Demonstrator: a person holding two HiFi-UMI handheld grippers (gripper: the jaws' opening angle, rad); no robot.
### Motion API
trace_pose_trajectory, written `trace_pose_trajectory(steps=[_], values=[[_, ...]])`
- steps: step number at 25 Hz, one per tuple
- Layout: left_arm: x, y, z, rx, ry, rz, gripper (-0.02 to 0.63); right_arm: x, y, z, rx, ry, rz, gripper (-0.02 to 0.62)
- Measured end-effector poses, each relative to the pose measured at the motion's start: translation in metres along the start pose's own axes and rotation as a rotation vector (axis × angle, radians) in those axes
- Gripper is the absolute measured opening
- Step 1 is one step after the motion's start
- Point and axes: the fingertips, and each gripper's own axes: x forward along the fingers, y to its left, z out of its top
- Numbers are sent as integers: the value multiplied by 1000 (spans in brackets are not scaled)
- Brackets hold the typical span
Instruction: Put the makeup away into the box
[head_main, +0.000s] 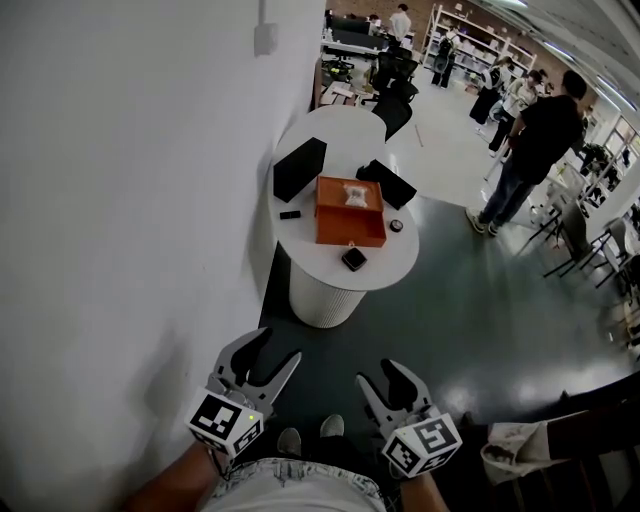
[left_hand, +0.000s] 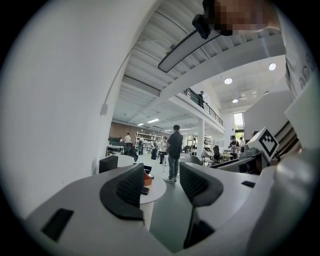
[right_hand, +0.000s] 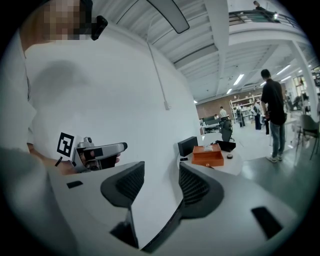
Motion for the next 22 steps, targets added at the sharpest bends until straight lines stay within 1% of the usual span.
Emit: trace_pose_trajectory(steps=[8,12,16,22], values=[[33,28,-7,16,22,18,241,46,-33,9,10,8,31,218],[59,41,-13,16,33,36,241,71,-55,18,7,11,56,218],[97,54,-18,13,41,60,241,99,-87,31,-4,18,86,218],[164,69,-18,10,66,98,241,136,-151,48,5,39,116,218]])
